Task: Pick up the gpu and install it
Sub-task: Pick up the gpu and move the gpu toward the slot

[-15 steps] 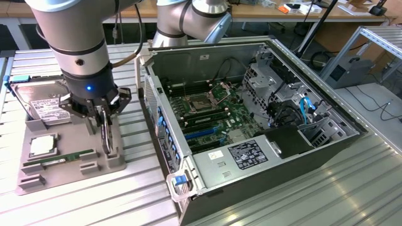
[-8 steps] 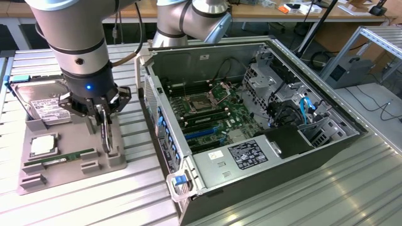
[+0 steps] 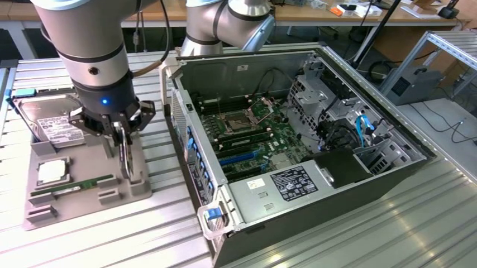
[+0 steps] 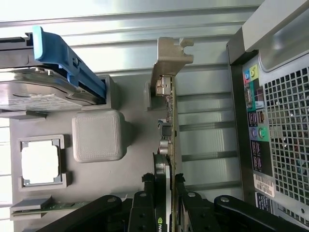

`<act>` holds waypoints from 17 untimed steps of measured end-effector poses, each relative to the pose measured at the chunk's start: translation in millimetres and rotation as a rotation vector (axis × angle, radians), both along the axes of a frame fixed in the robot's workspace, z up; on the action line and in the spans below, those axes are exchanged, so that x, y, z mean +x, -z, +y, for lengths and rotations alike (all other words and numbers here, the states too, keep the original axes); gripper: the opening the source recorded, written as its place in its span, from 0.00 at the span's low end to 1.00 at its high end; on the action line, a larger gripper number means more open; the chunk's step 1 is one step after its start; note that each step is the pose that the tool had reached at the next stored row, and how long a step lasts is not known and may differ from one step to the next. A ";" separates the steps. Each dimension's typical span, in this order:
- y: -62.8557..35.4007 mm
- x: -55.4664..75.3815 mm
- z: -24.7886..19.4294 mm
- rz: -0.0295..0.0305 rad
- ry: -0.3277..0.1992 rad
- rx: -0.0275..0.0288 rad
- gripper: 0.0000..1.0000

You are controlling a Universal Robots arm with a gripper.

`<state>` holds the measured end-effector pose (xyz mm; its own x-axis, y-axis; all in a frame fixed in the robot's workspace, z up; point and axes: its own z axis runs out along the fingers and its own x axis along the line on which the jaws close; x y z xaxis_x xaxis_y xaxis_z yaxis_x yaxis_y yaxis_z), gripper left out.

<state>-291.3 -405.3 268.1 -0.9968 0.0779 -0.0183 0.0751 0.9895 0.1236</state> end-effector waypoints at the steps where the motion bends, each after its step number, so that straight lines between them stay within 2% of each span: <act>1: -0.4 0.0 0.0 -0.0001 0.000 0.0031 0.27; 3: -1.3 0.0 0.0 0.0000 0.000 0.0092 0.27; 4: -2.2 0.0 0.0 0.0001 0.000 0.0149 0.27; 7: -3.4 0.0 0.0 0.0000 0.000 0.0221 0.27; 12: -6.6 0.0 0.0 0.0001 0.000 0.0412 0.27; 17: -8.5 0.0 0.0 0.0000 0.000 0.0507 0.27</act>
<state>-291.3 -405.3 276.6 -0.9968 0.0787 -0.0144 0.0750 0.9820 0.1736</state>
